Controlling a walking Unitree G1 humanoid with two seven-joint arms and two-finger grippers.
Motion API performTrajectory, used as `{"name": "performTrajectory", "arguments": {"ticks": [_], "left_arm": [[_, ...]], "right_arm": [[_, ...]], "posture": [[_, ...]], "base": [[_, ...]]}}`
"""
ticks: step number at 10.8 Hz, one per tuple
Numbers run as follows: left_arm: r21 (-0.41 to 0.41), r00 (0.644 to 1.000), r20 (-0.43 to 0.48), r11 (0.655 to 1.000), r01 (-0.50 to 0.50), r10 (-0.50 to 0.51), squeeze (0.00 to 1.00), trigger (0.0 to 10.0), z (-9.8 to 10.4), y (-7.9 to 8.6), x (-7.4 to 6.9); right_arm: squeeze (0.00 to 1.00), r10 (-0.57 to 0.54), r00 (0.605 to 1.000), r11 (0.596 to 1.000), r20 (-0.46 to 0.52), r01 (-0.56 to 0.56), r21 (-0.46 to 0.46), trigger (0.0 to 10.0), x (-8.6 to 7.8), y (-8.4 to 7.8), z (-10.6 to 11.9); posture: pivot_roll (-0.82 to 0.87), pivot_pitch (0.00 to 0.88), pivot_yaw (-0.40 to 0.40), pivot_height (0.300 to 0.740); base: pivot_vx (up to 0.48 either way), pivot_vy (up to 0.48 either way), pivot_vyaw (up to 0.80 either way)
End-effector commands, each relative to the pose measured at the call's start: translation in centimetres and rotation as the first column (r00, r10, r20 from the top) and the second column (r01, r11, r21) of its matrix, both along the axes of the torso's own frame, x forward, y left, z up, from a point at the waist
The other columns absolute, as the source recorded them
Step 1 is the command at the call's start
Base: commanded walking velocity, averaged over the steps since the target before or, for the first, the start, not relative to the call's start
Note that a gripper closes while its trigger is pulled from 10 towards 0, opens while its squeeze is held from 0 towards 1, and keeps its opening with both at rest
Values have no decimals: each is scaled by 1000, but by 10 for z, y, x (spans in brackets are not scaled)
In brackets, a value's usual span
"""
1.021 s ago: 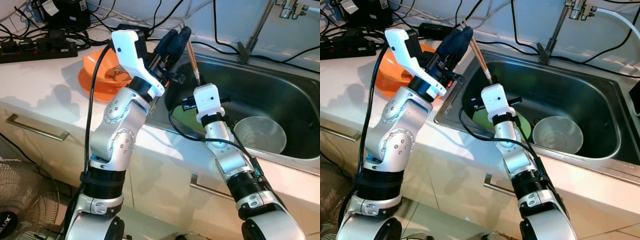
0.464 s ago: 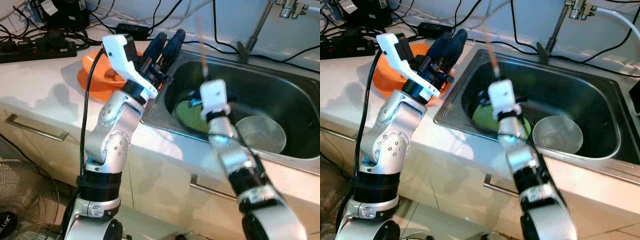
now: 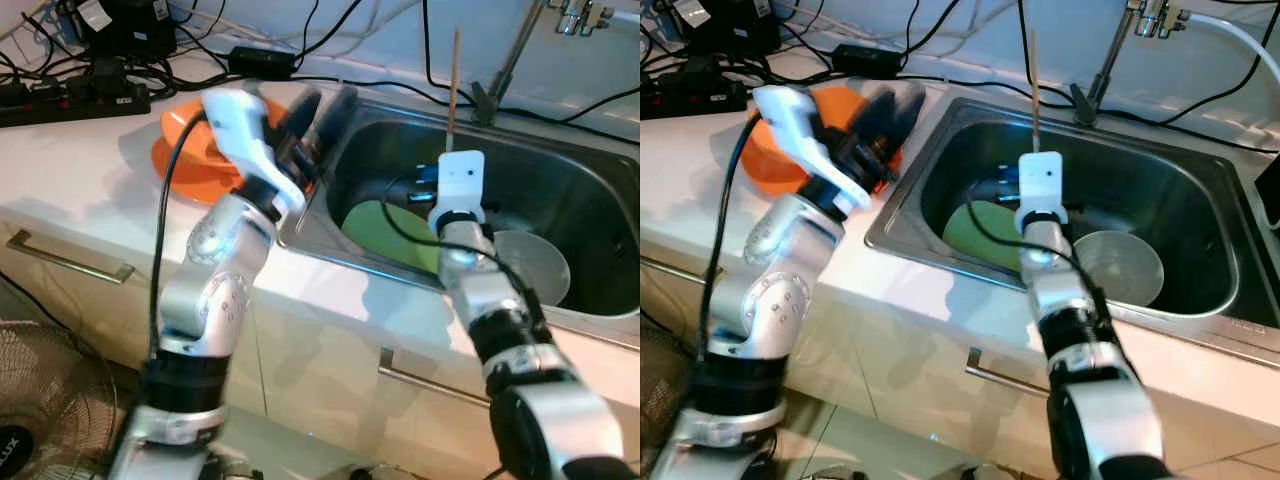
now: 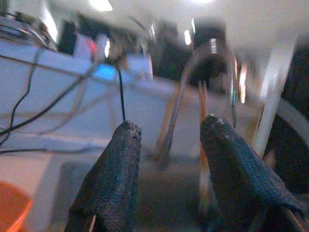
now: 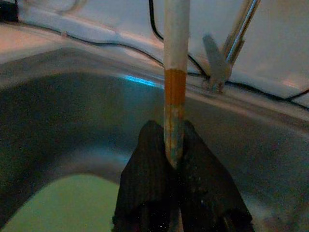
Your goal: Kitchen organization
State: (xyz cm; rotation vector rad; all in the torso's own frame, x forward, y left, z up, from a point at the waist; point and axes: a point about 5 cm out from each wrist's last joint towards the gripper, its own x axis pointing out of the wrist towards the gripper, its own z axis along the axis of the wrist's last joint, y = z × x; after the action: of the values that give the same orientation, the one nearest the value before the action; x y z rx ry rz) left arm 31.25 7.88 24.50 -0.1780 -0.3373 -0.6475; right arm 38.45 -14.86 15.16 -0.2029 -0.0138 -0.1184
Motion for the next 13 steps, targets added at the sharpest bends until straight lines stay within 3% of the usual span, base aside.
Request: {"name": "performTrajectory", "arguments": {"ticks": [1,2,4,7,10,11,13], "left_arm": [[146,1000,-8,989,8,-7,0,10000,-17,-8,-1],[255,999,-40,967,28,-18,0,10000,-36,-15,-2],[361,996,-70,929,81,-60,0,10000,-51,-24,-5],[389,994,-85,916,95,-67,0,10000,-60,-26,-6],[422,995,-90,903,82,-49,0,10000,-65,-24,-6],[424,995,-90,902,83,-49,0,10000,-66,-24,-6],[430,995,-92,899,82,-47,0,10000,-67,-26,-6]], "right_arm": [[0,-16,999,999,-33,17,36,10000,4,-7,3],[0,10,996,998,-90,-4,69,10000,11,-10,7],[0,66,975,993,-210,-45,107,10000,16,-9,3],[0,111,934,976,-339,-39,212,10000,15,-8,-10],[0,121,897,981,-425,-43,189,10000,9,-13,-27],[1000,120,893,980,-433,-38,194,10000,7,-15,-29],[1000,125,895,980,-429,-42,196,10000,8,-13,-29]], "posture": [[70,58,-60,740],[64,55,-62,740],[63,52,-66,740],[75,36,-76,740],[94,23,-85,740],[98,20,-88,740],[95,18,-85,740]], "base": [[0,0,0],[0,0,0],[0,0,0],[0,0,0],[0,0,0],[0,0,0],[0,0,0]]}}
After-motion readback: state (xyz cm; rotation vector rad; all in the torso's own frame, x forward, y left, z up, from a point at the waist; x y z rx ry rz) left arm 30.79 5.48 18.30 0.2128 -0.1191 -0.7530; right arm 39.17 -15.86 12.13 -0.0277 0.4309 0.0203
